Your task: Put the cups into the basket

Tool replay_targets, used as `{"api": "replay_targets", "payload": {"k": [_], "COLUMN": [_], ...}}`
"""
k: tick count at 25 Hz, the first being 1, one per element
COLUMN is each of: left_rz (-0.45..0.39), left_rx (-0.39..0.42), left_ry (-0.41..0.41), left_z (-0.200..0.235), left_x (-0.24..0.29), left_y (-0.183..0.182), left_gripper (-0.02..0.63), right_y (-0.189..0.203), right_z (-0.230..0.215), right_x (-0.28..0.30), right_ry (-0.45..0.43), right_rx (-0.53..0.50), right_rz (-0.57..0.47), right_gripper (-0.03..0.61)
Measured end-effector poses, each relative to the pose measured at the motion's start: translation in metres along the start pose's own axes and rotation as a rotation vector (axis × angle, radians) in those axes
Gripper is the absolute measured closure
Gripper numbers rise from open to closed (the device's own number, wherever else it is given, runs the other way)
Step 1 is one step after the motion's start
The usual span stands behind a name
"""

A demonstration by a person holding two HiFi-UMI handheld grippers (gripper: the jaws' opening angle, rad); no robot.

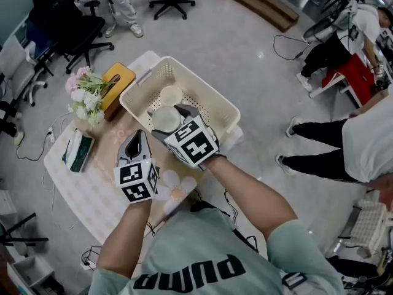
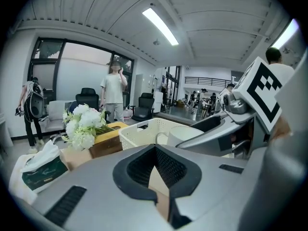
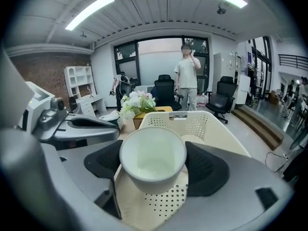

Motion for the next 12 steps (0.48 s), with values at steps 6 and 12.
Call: {"api": "replay_targets", "payload": {"k": [6, 12], "left_rz": [0.016, 0.027], "left_rx": [-0.007, -0.011], "left_ry": [0.0, -0.007], "left_z": [-0.004, 0.001], "left_x": [0.012, 0.02], "left_y": [0.001, 0.005], "left_gripper": [0.617, 0.615], "right_y": [0.016, 0.028], "right_z": [-0.012, -0.026], "right_x": [0.017, 0.038], "right_ry": [-0.023, -0.013], "right_rx": [-0.024, -0.04], "right_rz": [0.061, 0.114], "right_gripper": [0.192, 0.192]}}
Point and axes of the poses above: the fingertips, and each gripper's own axes: x forward along the fingers, z to its left, y out of its underside, the point moved 7 cm from there along -x, backward along the fingers, and after that the axes turned 7 degrees about x, right-handed, at the moved point
